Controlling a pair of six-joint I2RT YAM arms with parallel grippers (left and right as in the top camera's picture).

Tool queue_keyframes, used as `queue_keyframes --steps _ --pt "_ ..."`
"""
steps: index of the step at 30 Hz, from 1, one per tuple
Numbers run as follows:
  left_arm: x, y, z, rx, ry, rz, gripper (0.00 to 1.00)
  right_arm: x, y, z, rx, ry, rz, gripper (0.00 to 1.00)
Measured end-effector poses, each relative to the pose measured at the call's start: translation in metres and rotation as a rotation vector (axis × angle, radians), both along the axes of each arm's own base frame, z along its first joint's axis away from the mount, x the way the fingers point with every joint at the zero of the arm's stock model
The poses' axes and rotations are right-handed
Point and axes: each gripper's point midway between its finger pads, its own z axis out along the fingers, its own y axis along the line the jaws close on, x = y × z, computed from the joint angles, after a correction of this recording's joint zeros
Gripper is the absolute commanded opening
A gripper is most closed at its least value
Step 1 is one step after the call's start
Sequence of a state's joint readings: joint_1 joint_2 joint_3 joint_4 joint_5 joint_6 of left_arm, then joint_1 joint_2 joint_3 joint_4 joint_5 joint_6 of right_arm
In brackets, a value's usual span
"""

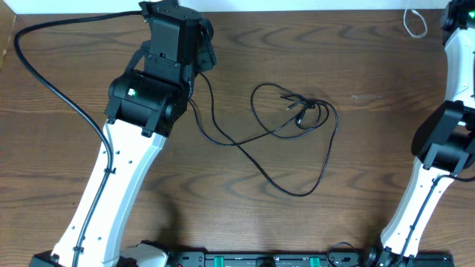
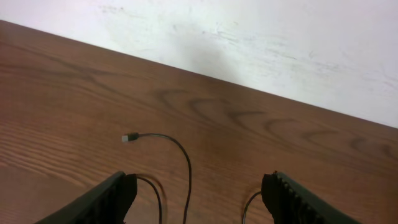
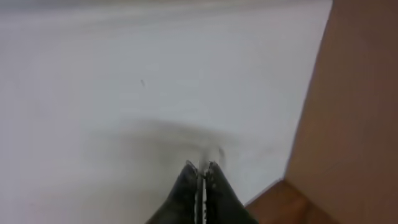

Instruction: Untangle cables

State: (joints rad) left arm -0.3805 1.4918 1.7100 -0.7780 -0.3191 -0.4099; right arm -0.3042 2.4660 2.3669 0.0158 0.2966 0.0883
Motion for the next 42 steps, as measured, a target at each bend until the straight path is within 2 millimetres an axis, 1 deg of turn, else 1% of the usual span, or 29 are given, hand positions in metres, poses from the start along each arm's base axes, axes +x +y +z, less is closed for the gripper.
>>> queue_keyframes --steps 2,3,4,6,10,13,15,17,19,20,22,23,24,25,26,27,28,30,32,33,35,36,39,40,42 --pt "0.000 0.000 0.000 0.000 0.000 0.000 0.70 0.000 -0.004 -0.015 0.010 0.041 -0.005 0.99" --pt "0.000 0.000 0.000 0.000 0.000 0.000 0.70 0.001 -0.006 -0.035 0.025 0.088 -0.007 0.99" --pt "0.000 0.000 0.000 0.000 0.000 0.000 0.70 0.001 -0.008 -0.042 0.031 0.104 -0.009 0.99" --pt "0.000 0.000 0.000 0.000 0.000 0.000 0.70 0.001 -0.011 -0.067 0.046 0.158 -0.009 0.99" --pt "0.000 0.000 0.000 0.000 0.000 0.000 0.70 -0.002 -0.011 -0.085 0.082 0.222 0.020 0.99" --pt "0.000 0.000 0.000 0.000 0.001 0.000 0.70 -0.005 -0.005 -0.102 0.129 0.281 0.056 0.99" --pt "0.000 0.000 0.000 0.000 0.001 0.000 0.70 -0.010 0.007 -0.117 0.181 0.350 0.107 0.99" --pt "0.000 -0.001 -0.001 -0.001 0.005 -0.004 0.70 -0.015 0.017 -0.121 0.214 0.388 0.147 0.99" --pt "0.001 -0.004 -0.004 -0.010 0.014 -0.019 0.70 -0.024 0.031 -0.118 0.257 0.435 0.197 0.99" --pt "0.002 -0.006 -0.006 -0.010 0.019 -0.027 0.70 -0.029 0.038 -0.113 0.275 0.448 0.219 0.99" --pt "0.003 -0.012 -0.011 -0.008 0.038 -0.063 0.70 -0.041 0.054 -0.091 0.306 0.460 0.275 0.99" --pt "0.004 -0.015 -0.014 -0.006 0.046 -0.084 0.70 -0.048 0.064 -0.070 0.319 0.446 0.313 0.99" --pt "0.004 -0.019 -0.017 -0.002 0.057 -0.111 0.70 -0.058 0.078 -0.046 0.338 0.432 0.370 0.99" --pt "0.003 -0.022 -0.018 0.004 0.064 -0.133 0.70 -0.065 0.091 -0.027 0.353 0.416 0.422 0.99" --pt "0.002 -0.025 -0.019 0.004 0.071 -0.155 0.70 -0.075 0.107 -0.005 0.371 0.398 0.489 0.99" --pt "0.001 -0.027 -0.021 0.007 0.080 -0.174 0.70 -0.078 0.113 0.002 0.377 0.392 0.514 0.99" --pt "-0.003 -0.029 -0.025 0.010 0.101 -0.194 0.70 -0.091 0.133 0.024 0.401 0.374 0.603 0.99" --pt "-0.007 -0.031 -0.029 0.014 0.127 -0.218 0.70 -0.103 0.154 0.039 0.435 0.368 0.694 0.99" --pt "-0.013 -0.031 -0.036 0.021 0.165 -0.235 0.70 -0.113 0.173 0.044 0.484 0.374 0.785 0.99" --pt "-0.016 -0.032 -0.039 0.024 0.182 -0.244 0.70 -0.118 0.182 0.042 0.517 0.389 0.823 0.99" --pt "-0.025 -0.035 -0.047 0.031 0.231 -0.291 0.70 -0.135 0.201 0.027 0.623 0.459 0.903 0.99" --pt "-0.028 -0.038 -0.049 0.031 0.242 -0.315 0.70 -0.140 0.207 0.021 0.657 0.484 0.930 0.99" --pt "-0.041 -0.053 -0.057 0.006 0.295 -0.433 0.70 -0.162 0.226 0.006 0.726 0.581 0.988 0.98" --pt "-0.045 -0.063 -0.061 -0.011 0.318 -0.502 0.70 -0.168 0.234 0.003 0.731 0.606 1.010 0.96" --pt "-0.049 -0.075 -0.069 -0.025 0.346 -0.582 0.70 -0.175 0.245 -0.001 0.729 0.645 1.038 0.96"
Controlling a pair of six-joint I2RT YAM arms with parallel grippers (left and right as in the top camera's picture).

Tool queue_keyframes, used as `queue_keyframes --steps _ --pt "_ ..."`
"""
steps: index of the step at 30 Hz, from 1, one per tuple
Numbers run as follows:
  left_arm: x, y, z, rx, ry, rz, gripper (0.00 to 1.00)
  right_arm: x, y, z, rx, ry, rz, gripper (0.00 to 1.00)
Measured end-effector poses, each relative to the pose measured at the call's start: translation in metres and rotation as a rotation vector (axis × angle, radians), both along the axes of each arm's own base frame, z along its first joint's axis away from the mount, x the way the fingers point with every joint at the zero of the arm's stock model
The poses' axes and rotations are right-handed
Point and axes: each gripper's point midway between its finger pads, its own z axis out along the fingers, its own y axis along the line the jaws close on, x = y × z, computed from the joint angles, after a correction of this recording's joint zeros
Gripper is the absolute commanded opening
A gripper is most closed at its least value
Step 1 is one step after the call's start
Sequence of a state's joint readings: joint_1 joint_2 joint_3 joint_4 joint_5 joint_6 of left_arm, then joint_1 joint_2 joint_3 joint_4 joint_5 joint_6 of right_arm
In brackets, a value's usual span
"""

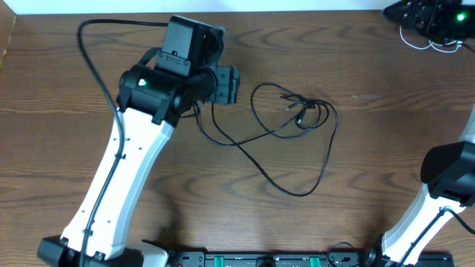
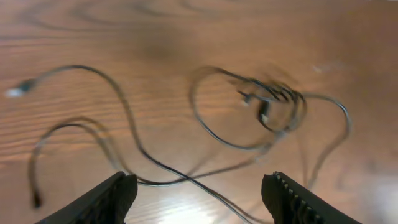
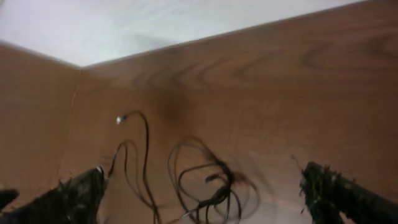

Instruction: Untangle cables

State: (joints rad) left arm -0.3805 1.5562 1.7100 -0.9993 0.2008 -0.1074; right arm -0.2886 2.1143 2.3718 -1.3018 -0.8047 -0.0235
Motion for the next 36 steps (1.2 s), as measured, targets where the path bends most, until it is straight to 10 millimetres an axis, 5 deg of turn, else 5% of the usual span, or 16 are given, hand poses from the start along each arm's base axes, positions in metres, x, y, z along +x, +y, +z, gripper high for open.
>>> queue_keyframes --steps 9,22,36 --pt "0.001 -0.057 -0.087 -0.074 0.233 -0.356 0.70 -0.018 0.033 -0.036 -0.215 0.144 0.054 0.99" --pt "-0.028 -0.112 -0.166 -0.053 0.384 -0.635 0.70 -0.022 0.034 -0.044 -0.296 0.172 0.057 0.99" --pt "-0.028 -0.147 -0.179 -0.005 0.290 -0.716 0.68 -0.024 0.032 -0.047 -0.311 0.184 0.057 0.99"
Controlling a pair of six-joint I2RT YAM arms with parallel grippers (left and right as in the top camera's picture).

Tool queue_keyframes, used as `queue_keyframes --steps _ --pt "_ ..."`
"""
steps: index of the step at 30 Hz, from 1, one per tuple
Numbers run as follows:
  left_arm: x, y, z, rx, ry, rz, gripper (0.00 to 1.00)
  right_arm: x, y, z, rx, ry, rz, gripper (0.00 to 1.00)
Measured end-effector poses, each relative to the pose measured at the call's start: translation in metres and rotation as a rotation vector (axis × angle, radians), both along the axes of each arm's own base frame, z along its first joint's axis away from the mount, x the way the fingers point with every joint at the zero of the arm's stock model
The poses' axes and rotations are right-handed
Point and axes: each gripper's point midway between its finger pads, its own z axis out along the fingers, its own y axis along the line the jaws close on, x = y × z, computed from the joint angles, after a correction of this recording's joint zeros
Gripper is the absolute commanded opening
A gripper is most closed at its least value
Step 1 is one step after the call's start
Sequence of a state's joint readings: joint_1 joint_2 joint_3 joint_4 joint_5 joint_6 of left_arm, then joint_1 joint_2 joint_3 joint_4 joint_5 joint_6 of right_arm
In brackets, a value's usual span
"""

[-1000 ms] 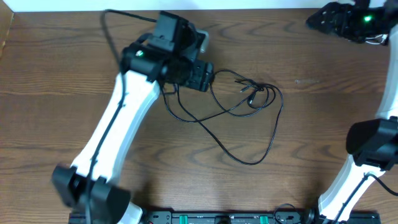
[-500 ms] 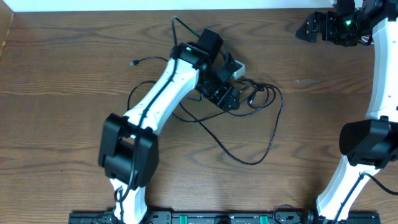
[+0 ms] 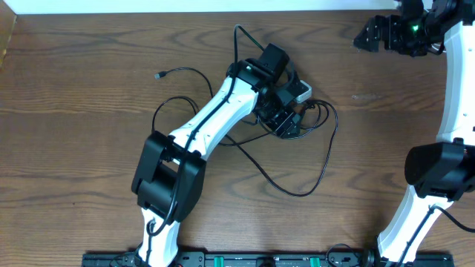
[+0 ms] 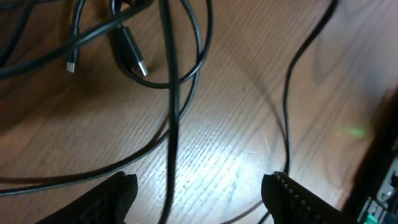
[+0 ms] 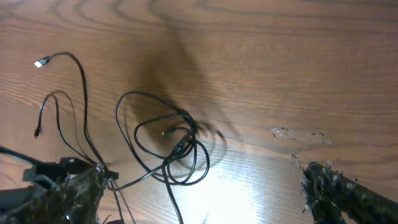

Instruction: Untangle cables

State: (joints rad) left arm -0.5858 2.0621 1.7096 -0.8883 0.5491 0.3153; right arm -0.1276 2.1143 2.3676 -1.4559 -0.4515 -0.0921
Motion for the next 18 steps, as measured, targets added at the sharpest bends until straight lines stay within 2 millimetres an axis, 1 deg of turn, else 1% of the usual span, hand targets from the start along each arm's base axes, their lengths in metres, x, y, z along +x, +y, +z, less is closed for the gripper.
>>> queue_keyframes --steps 1,3,4,5,6,9,11,12,14,15,16,18 --pt "0.001 0.000 -0.003 0.006 0.003 0.001 0.64 0.000 0.001 -0.001 0.000 0.003 0.001 0.99" --pt "0.001 0.001 -0.009 0.015 0.011 0.002 0.60 -0.001 0.001 -0.002 0.001 0.006 0.003 0.99" --pt "0.002 0.001 -0.012 0.019 0.013 0.002 0.55 -0.001 0.002 -0.002 0.001 0.008 0.004 0.99" --pt "0.002 0.000 -0.014 0.020 0.012 -0.001 0.53 -0.001 0.002 -0.002 0.001 0.009 0.004 0.99" --pt "0.003 0.000 -0.015 0.019 0.009 -0.001 0.51 -0.001 0.002 -0.003 0.001 0.009 0.004 0.99" --pt "0.006 -0.001 -0.015 0.015 -0.002 0.001 0.50 -0.001 0.002 -0.003 0.001 0.010 0.004 0.99" --pt "0.007 -0.002 -0.015 0.013 -0.006 0.001 0.47 -0.001 0.002 -0.003 0.001 0.010 0.004 0.99" --pt "0.008 -0.001 -0.016 0.019 -0.010 0.003 0.43 -0.001 0.002 -0.003 0.001 0.010 0.004 0.99" --pt "0.010 0.001 -0.017 0.034 -0.022 0.006 0.25 -0.001 0.002 -0.003 0.001 0.010 0.004 0.98" --pt "0.010 0.002 -0.018 0.041 -0.024 0.012 0.19 -0.001 0.002 -0.003 0.001 0.010 0.004 0.97" --pt "0.012 0.004 -0.018 0.051 -0.034 0.010 0.08 -0.001 0.002 -0.003 0.001 0.010 0.004 0.96" --pt "0.015 0.006 -0.020 0.068 -0.047 0.020 0.07 -0.001 0.002 -0.003 0.001 0.011 0.004 0.96"
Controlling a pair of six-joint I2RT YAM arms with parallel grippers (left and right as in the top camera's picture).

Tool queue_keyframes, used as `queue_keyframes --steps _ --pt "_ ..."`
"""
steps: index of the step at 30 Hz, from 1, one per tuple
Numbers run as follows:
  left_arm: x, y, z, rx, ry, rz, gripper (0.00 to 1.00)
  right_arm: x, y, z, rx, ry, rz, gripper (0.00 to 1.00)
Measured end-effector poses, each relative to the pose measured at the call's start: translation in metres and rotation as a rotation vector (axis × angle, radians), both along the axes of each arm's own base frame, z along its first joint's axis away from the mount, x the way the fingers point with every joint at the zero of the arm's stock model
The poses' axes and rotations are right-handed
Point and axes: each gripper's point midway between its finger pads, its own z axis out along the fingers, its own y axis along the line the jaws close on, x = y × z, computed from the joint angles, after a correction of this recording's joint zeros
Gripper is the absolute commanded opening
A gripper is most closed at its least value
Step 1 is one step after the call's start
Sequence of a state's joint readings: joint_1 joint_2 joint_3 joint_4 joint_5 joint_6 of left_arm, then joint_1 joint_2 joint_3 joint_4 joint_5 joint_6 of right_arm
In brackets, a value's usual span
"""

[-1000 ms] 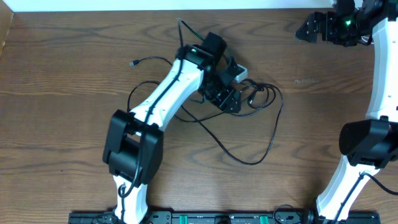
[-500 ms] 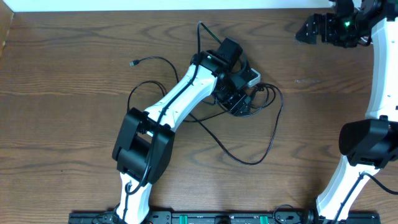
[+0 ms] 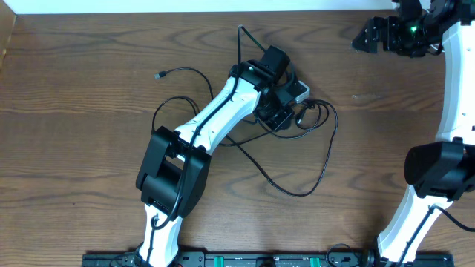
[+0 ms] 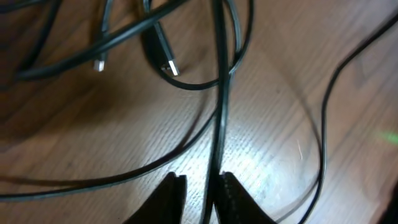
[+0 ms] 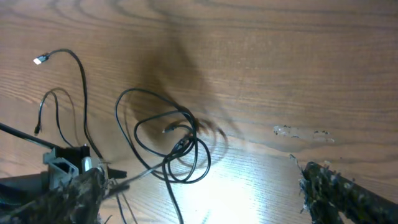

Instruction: Untangle cables

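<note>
Thin black cables [image 3: 297, 159] lie looped on the wooden table, knotted together in a tangle [image 3: 312, 113] right of centre. One loose end with a plug [image 3: 159, 75] reaches out to the left. My left gripper [image 3: 285, 111] is down at the tangle's left side. In the left wrist view the gripper [image 4: 200, 178] has its fingers nearly together, pinching a black strand [image 4: 219, 106] that runs up into the loops, past two plugs [image 4: 163, 57]. My right gripper [image 3: 369, 37] hangs high at the far right, wide open [image 5: 202, 174] and empty, looking down on the tangle [image 5: 180, 146].
The table's far edge [image 3: 223, 10] meets a white wall. The left arm's white link [image 3: 215, 119] crosses the cable loops at mid-table. A long cable loop [image 3: 326, 159] extends toward the front right.
My left gripper's fingers, wide open over the strand before, have come together on it. The arm shifted only slightly. The right gripper stays high and open.
First the left gripper was open at the far left edge and the right was shut, off the table's far right. Then both were open, facing the tangle. The left then reached the tangle open, and now pinches a strand.
</note>
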State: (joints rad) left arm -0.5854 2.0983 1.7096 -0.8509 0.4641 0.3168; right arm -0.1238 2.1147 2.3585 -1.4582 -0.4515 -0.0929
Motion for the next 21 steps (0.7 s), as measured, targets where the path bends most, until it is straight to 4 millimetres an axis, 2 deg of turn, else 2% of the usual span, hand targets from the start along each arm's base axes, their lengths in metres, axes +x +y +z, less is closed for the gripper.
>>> queue_keyframes --steps 6,10,13,16,18,21 --pt "0.009 0.005 -0.002 0.035 -0.034 0.037 0.07 -0.002 0.002 -0.002 0.001 0.011 0.005 0.97" --pt "0.022 0.019 0.004 0.070 -0.039 0.166 0.07 -0.004 0.015 -0.002 0.006 0.014 0.035 0.97" --pt "0.036 0.033 0.038 0.035 -0.088 0.271 0.07 -0.006 0.036 -0.002 0.008 0.014 0.080 0.93" --pt "0.043 0.046 0.100 -0.053 -0.180 0.373 0.07 -0.008 0.062 -0.001 0.010 0.005 0.140 0.89" --pt "0.040 0.051 0.138 -0.110 -0.237 0.406 0.07 -0.008 0.081 0.000 0.012 -0.009 0.181 0.88" --pt "0.034 0.057 0.183 -0.176 -0.307 0.451 0.07 -0.011 0.102 0.002 0.015 -0.022 0.230 0.87"
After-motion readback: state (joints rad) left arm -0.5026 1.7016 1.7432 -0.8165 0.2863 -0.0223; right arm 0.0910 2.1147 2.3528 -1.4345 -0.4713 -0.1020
